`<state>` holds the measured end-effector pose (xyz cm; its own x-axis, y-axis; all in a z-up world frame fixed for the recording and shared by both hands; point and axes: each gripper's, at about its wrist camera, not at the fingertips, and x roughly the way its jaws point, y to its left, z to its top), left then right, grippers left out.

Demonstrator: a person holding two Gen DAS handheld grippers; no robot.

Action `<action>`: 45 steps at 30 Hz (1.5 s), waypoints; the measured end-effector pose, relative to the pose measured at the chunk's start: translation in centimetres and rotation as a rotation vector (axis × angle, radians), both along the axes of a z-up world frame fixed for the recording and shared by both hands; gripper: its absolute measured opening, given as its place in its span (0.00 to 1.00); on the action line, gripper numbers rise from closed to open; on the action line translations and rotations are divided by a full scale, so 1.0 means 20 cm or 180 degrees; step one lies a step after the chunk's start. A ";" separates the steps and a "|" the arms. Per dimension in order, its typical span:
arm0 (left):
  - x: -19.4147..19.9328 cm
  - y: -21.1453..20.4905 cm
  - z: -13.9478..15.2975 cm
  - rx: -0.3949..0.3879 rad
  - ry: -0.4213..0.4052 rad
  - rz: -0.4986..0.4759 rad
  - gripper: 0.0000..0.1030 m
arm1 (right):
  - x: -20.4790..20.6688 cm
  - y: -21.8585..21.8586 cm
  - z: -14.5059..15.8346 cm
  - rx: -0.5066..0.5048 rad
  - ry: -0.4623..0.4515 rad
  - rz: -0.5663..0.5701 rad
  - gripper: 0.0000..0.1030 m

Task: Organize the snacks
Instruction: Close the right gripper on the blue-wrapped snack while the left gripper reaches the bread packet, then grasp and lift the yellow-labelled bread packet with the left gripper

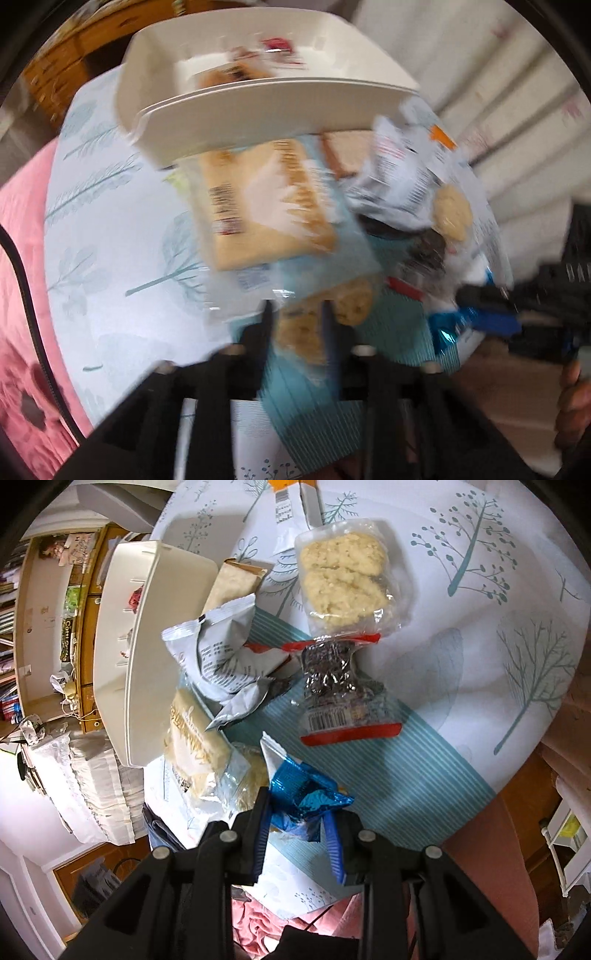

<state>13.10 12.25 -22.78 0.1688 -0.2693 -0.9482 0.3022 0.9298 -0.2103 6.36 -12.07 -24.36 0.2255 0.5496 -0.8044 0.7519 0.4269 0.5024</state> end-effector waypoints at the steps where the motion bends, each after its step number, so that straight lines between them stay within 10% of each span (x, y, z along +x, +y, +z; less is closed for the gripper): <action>1: 0.02 0.03 -0.01 0.0004 0.0040 0.0080 0.52 | -0.02 0.01 0.01 -0.0011 -0.0015 -0.0014 0.27; 6: 0.13 0.19 -0.05 -0.0175 0.0217 0.0360 0.73 | -0.04 0.03 0.01 -0.0039 -0.0053 -0.0123 0.27; 23: 0.42 0.30 -0.33 -0.0740 0.1079 0.0886 0.77 | -0.08 0.06 0.04 -0.0181 0.0047 -0.0428 0.27; 36: 0.44 0.32 -0.24 -0.1117 0.0985 0.0891 0.09 | -0.08 0.11 0.14 -0.0398 -0.0050 -0.0429 0.27; 45: 0.43 0.43 0.00 -0.1349 0.0759 0.0847 0.05 | 0.01 0.19 0.29 -0.0731 -0.0370 -0.0101 0.27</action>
